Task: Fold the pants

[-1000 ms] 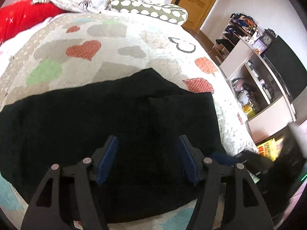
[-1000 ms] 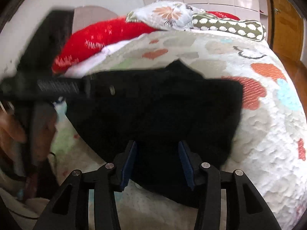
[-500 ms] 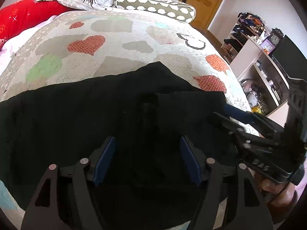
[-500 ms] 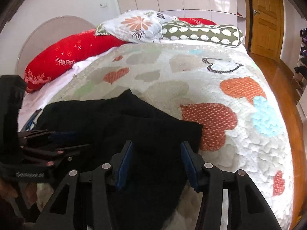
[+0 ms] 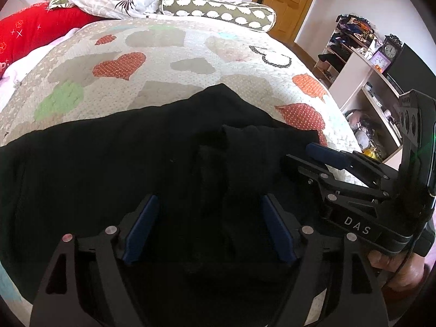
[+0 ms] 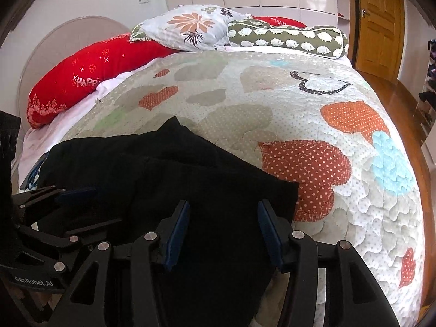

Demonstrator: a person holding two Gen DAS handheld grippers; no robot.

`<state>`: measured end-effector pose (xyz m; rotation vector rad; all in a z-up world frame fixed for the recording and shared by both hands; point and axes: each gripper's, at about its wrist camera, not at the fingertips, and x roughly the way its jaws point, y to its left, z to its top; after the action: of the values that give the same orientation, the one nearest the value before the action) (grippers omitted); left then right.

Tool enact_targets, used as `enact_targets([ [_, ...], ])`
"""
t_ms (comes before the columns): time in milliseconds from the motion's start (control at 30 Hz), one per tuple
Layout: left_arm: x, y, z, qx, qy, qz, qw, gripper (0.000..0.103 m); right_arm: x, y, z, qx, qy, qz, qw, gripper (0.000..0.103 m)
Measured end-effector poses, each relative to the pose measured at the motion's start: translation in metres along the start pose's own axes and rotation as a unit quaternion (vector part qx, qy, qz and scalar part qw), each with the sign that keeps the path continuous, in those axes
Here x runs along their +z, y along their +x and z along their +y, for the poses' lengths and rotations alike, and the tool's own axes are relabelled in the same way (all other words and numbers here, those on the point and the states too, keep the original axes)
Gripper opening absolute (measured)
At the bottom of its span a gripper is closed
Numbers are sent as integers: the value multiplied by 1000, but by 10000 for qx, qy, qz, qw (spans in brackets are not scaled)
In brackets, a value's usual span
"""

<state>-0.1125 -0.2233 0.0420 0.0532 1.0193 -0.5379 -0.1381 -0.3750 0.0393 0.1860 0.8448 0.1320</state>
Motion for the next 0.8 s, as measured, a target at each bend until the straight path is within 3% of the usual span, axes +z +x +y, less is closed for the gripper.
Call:
enact_targets([
  [200, -3, 0, -1, -3, 21, -84, 10000, 82, -2, -5, -4, 53, 151, -106, 9998, 54],
  [500, -7, -10, 5, -111, -187, -49, 9998, 82, -17, -56, -4, 8, 237, -268, 9994, 54],
  [800, -9, -7, 3, -34, -132, -76, 9999, 82, -64, -49, 22, -221, -425, 254, 9985, 54],
])
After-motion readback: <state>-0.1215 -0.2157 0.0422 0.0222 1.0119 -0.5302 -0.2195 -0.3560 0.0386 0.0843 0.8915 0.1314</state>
